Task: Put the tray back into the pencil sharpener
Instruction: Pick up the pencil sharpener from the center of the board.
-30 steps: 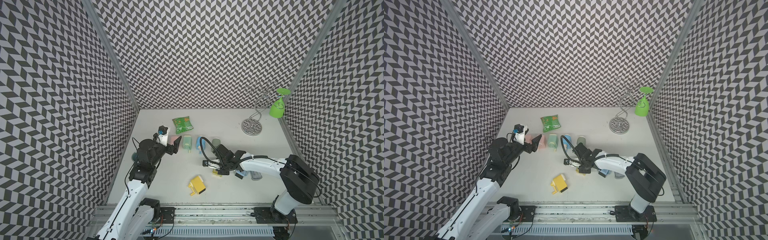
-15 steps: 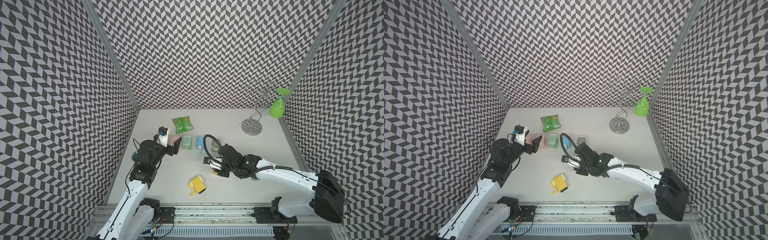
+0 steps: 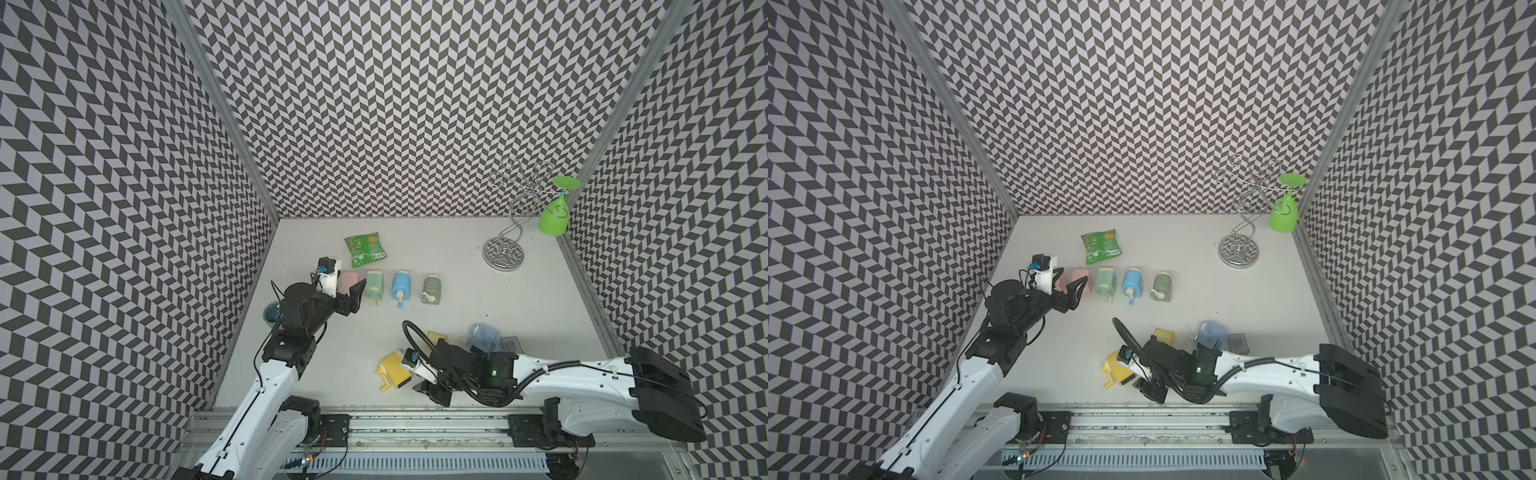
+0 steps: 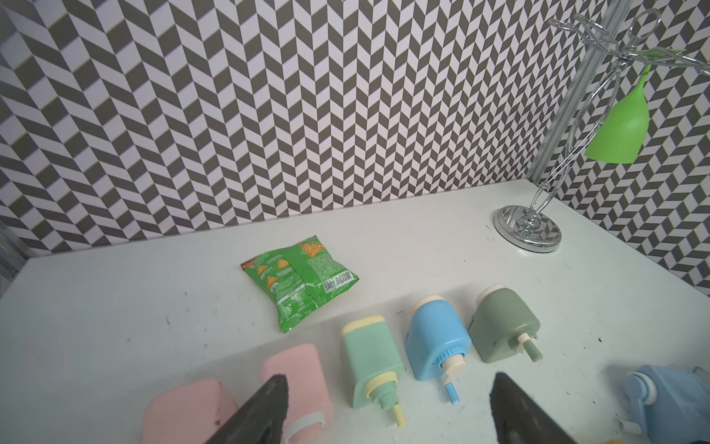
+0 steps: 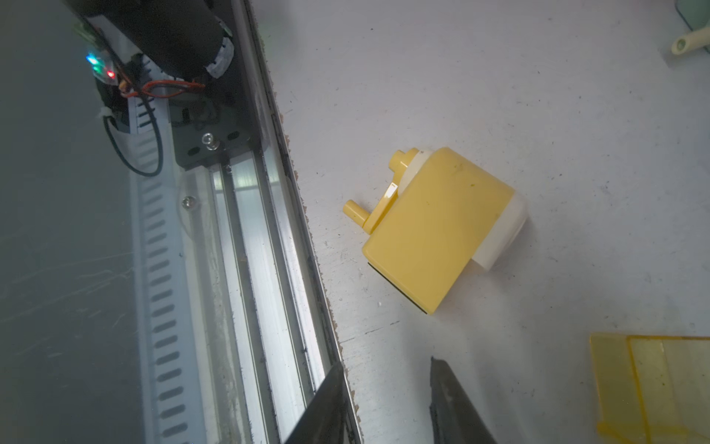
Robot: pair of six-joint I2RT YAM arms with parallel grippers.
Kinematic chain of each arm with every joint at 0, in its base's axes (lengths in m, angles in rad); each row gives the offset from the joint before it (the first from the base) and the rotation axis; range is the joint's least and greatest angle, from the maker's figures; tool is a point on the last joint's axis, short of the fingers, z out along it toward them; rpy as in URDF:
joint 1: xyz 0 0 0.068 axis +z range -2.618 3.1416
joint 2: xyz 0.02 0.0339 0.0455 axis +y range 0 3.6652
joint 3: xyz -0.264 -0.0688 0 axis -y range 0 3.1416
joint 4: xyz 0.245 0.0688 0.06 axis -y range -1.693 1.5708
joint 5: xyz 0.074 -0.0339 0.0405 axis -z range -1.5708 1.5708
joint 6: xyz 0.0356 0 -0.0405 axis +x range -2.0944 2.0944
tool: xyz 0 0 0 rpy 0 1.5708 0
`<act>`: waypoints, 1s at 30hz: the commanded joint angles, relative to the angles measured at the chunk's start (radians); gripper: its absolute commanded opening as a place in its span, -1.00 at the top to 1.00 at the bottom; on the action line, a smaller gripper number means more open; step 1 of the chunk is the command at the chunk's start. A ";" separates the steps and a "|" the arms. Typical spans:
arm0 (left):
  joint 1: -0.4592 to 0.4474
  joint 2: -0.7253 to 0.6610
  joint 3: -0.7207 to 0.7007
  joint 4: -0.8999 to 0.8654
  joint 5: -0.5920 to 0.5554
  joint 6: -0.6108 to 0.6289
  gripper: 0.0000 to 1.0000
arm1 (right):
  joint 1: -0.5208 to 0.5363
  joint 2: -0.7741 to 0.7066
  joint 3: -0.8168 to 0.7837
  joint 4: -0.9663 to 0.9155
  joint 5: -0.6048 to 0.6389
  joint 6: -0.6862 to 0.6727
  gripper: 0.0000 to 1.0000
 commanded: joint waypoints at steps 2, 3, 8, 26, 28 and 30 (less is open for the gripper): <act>-0.026 0.016 -0.002 -0.032 0.019 -0.075 -0.66 | 0.002 -0.028 -0.019 0.158 0.030 0.110 0.11; -0.030 0.021 -0.002 -0.042 0.012 -0.099 -0.66 | 0.001 -0.018 -0.014 0.159 0.023 0.115 0.07; -0.048 0.023 -0.027 -0.056 -0.015 -0.225 -0.64 | 0.002 0.047 0.059 0.101 0.017 0.158 -0.17; -0.054 -0.145 -0.112 -0.094 -0.158 -0.424 -0.65 | 0.032 0.355 0.358 -0.228 0.078 0.458 -0.48; -0.054 -0.154 -0.117 -0.102 -0.158 -0.431 -0.65 | 0.033 0.381 0.373 -0.237 0.072 0.452 -0.50; -0.054 -0.162 -0.119 -0.110 -0.159 -0.437 -0.65 | 0.033 0.402 0.388 -0.248 0.080 0.450 -0.51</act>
